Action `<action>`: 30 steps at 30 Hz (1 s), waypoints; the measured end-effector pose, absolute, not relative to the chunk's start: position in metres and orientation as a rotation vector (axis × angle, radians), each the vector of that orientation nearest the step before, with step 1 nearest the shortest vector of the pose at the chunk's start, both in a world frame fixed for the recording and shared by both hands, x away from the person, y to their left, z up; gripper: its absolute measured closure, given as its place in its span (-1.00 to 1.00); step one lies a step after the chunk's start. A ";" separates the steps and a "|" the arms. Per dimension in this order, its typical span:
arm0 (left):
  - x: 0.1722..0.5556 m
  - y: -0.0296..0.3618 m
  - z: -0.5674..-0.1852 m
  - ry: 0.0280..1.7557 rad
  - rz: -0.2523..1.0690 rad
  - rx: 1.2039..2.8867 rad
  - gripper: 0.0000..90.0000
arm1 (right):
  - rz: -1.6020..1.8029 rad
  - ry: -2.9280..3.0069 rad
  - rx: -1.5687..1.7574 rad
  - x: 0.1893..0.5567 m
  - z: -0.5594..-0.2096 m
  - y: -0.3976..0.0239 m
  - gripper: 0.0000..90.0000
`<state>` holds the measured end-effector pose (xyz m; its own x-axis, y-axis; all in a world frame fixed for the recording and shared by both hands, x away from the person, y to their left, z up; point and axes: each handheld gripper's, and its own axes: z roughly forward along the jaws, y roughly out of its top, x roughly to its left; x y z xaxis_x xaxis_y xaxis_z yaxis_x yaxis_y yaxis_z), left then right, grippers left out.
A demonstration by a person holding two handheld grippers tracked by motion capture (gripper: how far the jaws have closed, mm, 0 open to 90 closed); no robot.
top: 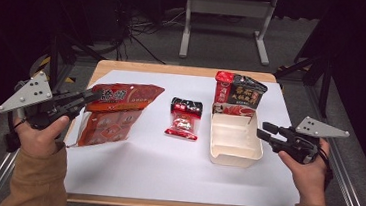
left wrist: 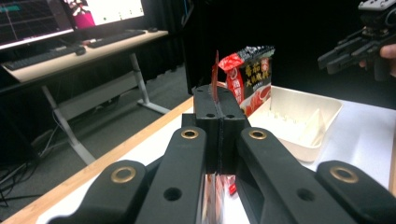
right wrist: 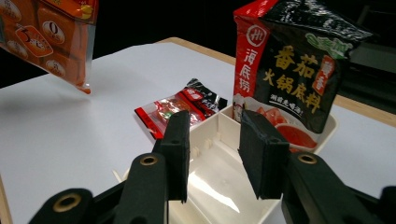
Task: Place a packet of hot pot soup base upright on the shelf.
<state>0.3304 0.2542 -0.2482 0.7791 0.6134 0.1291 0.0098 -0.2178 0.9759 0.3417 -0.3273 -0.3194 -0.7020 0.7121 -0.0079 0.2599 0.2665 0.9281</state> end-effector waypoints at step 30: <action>0.323 0.197 -0.248 0.320 0.446 1.716 1.00 | 1.627 2.168 0.605 0.336 -0.295 -0.237 0.03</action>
